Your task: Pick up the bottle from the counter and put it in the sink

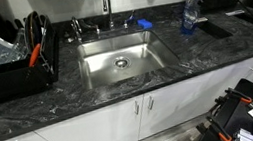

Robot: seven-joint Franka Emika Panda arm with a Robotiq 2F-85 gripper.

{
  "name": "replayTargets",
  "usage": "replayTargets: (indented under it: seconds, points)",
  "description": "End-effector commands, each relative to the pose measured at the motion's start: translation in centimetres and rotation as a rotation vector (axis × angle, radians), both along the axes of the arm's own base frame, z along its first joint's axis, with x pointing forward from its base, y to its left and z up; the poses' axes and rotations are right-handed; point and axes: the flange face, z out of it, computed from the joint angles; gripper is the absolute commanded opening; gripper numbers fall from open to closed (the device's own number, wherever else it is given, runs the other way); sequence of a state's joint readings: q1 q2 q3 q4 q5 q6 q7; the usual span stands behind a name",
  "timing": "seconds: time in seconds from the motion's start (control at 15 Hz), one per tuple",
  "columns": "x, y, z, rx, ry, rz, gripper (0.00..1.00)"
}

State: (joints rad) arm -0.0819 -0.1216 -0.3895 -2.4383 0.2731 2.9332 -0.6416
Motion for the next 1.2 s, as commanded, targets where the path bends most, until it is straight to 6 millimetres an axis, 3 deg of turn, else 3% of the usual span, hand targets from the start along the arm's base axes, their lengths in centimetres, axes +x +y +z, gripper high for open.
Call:
replayTargets:
  seconds: [0.0, 0.13, 0.4, 0.6, 0.93, 1.13]
  points:
    - [2.4, -1.0, -2.3, -0.020, -0.018, -0.139, 1.00]
    - [3.1, -1.9, -3.4, -0.021, -0.011, -0.197, 1.00]
    - [4.2, -3.3, -3.7, -0.018, -0.002, -0.300, 1.00]
    - [5.0, -2.5, -3.2, -0.008, -0.008, -0.304, 1.00]
    - [5.9, 0.8, -3.4, -0.007, -0.001, -0.186, 1.00]
    - [6.7, 1.3, -3.7, -0.015, -0.008, -0.150, 1.00]
